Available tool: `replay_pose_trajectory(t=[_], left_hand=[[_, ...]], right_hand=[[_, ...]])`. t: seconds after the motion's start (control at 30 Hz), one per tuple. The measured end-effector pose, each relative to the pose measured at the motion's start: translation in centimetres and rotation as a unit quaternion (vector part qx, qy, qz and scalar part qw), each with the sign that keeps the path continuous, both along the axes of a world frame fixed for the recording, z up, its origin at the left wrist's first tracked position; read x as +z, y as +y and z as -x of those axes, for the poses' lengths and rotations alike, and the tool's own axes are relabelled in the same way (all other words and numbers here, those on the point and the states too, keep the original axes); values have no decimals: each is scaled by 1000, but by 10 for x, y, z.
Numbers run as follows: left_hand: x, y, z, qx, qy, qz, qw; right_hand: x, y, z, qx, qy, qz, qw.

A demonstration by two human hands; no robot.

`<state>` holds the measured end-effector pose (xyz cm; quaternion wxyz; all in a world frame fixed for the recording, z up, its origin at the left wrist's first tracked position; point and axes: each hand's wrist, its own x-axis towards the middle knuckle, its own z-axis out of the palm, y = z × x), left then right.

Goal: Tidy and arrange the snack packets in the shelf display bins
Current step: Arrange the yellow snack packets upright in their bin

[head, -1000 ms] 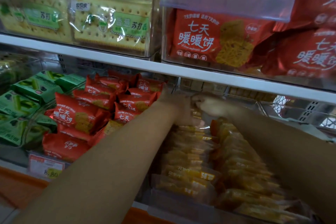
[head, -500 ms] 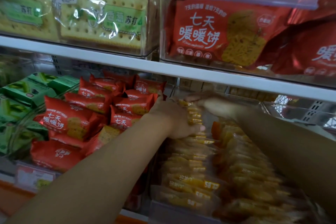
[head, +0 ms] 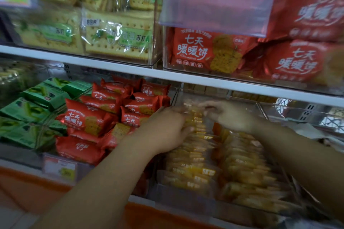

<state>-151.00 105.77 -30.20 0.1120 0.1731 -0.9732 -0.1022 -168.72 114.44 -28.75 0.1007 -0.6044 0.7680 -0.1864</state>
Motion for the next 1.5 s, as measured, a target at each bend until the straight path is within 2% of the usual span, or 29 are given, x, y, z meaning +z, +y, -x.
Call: replay_pose_trajectory(t=[0.1, 0.2, 0.33, 0.43, 0.7, 0.77, 0.9, 1.03, 1.37, 1.5], left_hand=[[0, 18, -31, 14, 80, -42, 996], [-10, 38, -56, 74, 85, -58, 992], [-23, 70, -74, 130, 84, -77, 985], [-29, 82, -78, 136, 86, -87, 983], [-21, 63, -77, 112, 75, -92, 987], [-20, 60, -77, 105, 69, -92, 988], [-22, 57, -76, 100, 68, -93, 988], [-23, 57, -75, 99, 62, -87, 989], [-23, 55, -73, 95, 53, -105, 988], [-21, 55, -72, 95, 47, -107, 989]], right_hand=[[4, 40, -26, 24, 47, 5, 999], [4, 67, -50, 43, 100, -24, 994], [1, 68, -58, -11, 165, -23, 986], [3, 55, -55, -32, 231, -77, 969], [5, 16, -34, -22, 220, -111, 969], [4, 10, -30, -26, 195, -102, 975], [-7, 1, -25, -43, 86, -55, 994], [-14, -1, -23, -79, -21, -27, 996], [-28, 0, -20, -105, -140, 15, 985], [-22, -8, -27, -99, -156, -30, 982]])
